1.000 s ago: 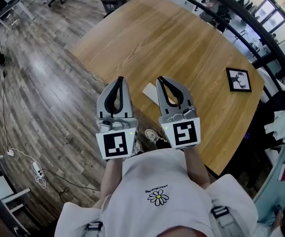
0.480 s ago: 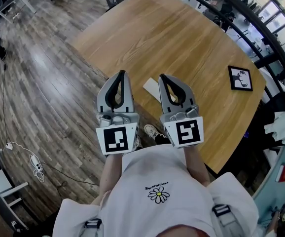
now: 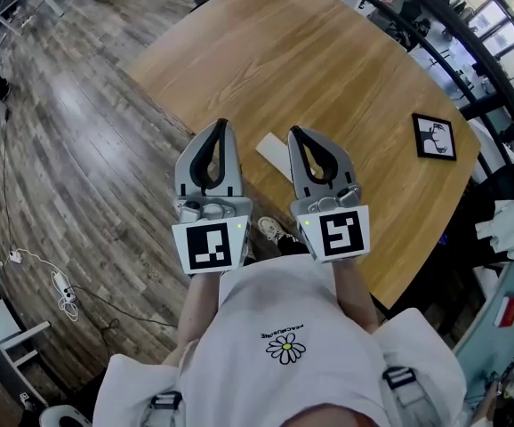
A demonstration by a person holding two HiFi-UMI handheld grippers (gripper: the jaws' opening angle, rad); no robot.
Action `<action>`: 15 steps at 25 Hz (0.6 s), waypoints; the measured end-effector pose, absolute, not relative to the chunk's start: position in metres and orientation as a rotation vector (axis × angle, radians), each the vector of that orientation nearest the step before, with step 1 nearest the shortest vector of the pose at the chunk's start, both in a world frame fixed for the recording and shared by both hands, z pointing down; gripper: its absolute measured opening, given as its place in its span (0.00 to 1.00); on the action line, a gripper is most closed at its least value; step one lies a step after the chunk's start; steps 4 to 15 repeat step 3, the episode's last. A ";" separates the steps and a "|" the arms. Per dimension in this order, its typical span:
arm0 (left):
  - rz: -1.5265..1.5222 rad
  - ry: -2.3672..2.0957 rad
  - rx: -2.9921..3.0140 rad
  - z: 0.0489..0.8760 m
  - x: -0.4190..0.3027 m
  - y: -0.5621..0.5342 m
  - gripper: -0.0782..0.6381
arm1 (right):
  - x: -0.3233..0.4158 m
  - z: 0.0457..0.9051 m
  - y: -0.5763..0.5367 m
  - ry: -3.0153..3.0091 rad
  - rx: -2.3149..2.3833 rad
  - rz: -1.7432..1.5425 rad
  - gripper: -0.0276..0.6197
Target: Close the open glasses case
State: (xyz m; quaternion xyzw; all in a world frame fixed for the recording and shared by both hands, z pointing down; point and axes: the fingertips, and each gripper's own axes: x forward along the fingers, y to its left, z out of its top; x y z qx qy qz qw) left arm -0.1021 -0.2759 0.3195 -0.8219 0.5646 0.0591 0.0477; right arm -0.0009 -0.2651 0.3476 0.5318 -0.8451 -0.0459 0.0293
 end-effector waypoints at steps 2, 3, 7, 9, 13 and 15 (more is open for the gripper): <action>0.181 1.727 -2.503 0.320 -0.102 -0.277 0.13 | 0.001 0.348 -0.266 -2.606 1.642 -0.142 0.06; 0.182 1.729 -2.501 0.321 -0.102 -0.278 0.13 | 0.002 0.349 -0.267 -2.606 1.642 -0.142 0.06; 0.182 1.729 -2.501 0.321 -0.102 -0.278 0.13 | 0.002 0.349 -0.267 -2.606 1.642 -0.142 0.06; 0.182 1.729 -2.501 0.321 -0.102 -0.278 0.13 | 0.002 0.349 -0.267 -2.606 1.642 -0.142 0.06; 0.182 1.729 -2.501 0.321 -0.102 -0.278 0.13 | 0.002 0.349 -0.267 -2.606 1.642 -0.142 0.06; 0.182 1.729 -2.501 0.321 -0.102 -0.278 0.13 | 0.002 0.349 -0.267 -2.606 1.642 -0.142 0.06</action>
